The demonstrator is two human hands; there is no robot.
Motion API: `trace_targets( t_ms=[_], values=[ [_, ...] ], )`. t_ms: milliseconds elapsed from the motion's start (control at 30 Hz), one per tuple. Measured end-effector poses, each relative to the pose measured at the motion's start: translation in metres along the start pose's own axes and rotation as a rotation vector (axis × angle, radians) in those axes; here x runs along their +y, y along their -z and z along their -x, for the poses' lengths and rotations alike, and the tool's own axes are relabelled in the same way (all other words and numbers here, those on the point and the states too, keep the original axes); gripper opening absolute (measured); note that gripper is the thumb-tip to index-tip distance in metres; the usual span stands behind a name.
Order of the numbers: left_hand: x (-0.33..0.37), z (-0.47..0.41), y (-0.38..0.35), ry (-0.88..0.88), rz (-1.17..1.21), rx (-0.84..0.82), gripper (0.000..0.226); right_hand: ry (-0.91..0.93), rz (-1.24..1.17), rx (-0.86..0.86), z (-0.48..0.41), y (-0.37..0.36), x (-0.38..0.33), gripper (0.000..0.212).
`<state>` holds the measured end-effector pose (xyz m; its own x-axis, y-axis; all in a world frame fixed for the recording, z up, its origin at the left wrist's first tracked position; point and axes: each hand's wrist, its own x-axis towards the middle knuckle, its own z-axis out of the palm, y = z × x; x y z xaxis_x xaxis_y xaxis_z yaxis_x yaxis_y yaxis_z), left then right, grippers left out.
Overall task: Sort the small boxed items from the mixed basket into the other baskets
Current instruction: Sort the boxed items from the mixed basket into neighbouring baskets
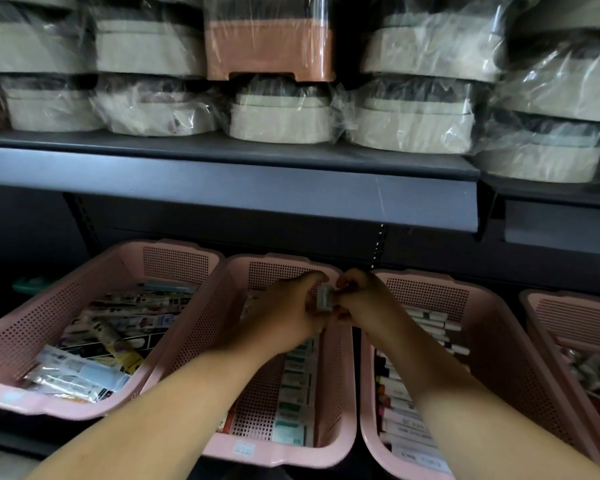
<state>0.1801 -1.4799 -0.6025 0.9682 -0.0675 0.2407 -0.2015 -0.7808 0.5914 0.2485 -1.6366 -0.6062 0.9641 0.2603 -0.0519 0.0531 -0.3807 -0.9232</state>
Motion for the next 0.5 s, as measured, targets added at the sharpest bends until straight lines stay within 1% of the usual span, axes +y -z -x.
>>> trace_targets(
  t_ms=[67,167,233,300,367,433,500],
  values=[
    [0.001,0.001,0.0,-0.041,0.033,-0.052,0.049,0.045,0.071,0.0,0.0,0.001,-0.002,0.017],
    [-0.006,0.002,0.004,-0.112,-0.11,-0.072,0.045,0.067,0.049,-0.042,0.001,0.004,-0.002,0.022],
    [-0.013,0.0,0.006,-0.177,-0.251,-0.03,0.038,0.061,0.075,-0.107,0.004,0.003,-0.003,0.03],
    [-0.016,-0.002,0.009,-0.216,-0.33,-0.001,0.025,0.078,0.134,-0.158,0.004,0.001,-0.001,0.035],
    [-0.021,-0.003,0.011,-0.208,-0.379,-0.002,0.015,0.11,0.226,-0.158,0.004,0.0,0.001,0.034],
    [-0.026,-0.002,0.009,-0.149,-0.385,-0.035,0.016,0.113,0.261,-0.14,0.005,0.0,0.005,0.033],
    [-0.029,0.001,0.004,-0.104,-0.363,-0.059,0.02,0.115,0.212,-0.155,0.007,0.0,0.005,0.033]
  ],
)
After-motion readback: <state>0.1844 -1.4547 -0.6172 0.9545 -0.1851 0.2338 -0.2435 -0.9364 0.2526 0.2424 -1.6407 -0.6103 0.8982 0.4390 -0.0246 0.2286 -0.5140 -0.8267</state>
